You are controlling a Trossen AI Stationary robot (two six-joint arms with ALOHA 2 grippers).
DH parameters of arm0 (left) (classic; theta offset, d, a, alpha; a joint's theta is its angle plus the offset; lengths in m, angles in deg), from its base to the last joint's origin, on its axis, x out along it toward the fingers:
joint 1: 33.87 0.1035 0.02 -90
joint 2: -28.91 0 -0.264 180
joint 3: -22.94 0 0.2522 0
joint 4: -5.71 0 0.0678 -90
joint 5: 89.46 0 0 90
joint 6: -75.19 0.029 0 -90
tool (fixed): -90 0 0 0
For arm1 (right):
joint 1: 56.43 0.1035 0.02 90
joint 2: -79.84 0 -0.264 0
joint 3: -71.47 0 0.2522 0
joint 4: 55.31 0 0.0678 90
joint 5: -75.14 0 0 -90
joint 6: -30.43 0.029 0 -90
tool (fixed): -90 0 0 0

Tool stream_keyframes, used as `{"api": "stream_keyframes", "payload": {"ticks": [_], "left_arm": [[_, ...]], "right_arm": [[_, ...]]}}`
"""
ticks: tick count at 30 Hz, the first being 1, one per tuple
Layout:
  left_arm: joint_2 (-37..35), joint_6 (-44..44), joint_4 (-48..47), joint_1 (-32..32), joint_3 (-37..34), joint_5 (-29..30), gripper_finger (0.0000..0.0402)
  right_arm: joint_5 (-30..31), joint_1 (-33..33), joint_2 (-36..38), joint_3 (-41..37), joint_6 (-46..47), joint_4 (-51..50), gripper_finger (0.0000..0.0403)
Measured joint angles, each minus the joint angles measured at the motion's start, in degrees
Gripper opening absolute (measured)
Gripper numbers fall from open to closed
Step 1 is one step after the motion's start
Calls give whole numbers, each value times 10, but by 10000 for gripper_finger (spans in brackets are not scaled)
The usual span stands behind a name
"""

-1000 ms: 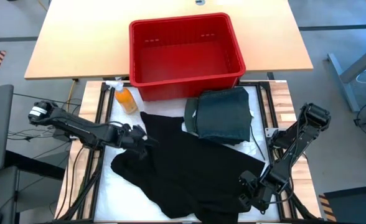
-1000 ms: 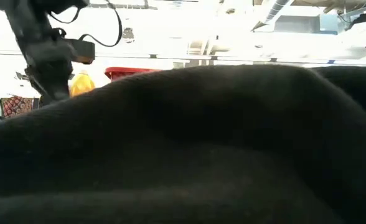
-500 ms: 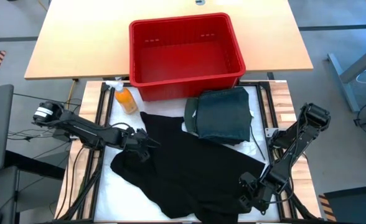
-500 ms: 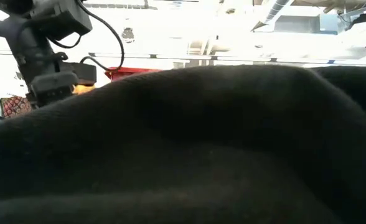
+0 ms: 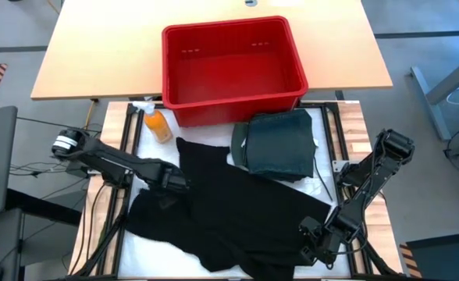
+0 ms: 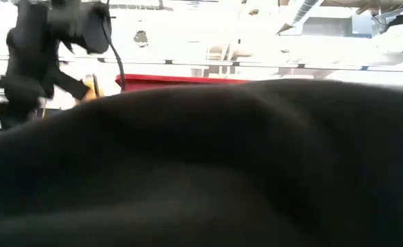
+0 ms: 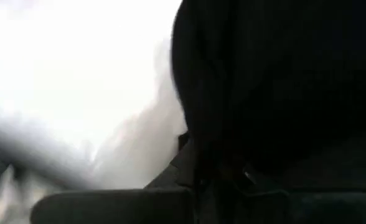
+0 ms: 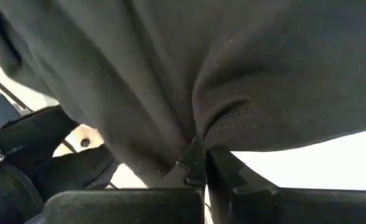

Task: Fold Laundry from Bin
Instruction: Fold the black shirt from the red laundry bin

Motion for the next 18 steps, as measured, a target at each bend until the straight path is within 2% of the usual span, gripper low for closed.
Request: {"api": "stream_keyframes", "payload": {"ticks": [3,5,8,12,15,18], "left_arm": [[-22,-7,-115,-8,48,-113,3],[-35,-33,-135,-20,67,-194,3],[-58,-67,-117,-45,80,-281,2],[-64,-92,-56,-76,81,-355,3],[-63,-99,-42,-94,81,-375,2],[-64,-105,-55,-102,81,-321,8]], "right_arm": [[0,-6,0,0,-7,0,22],[0,-7,0,0,-14,0,22],[0,-10,0,0,-20,0,22],[2,-10,0,0,-20,-2,22],[7,-10,0,0,-22,-2,22],[7,-10,0,0,-22,-2,22]]}}
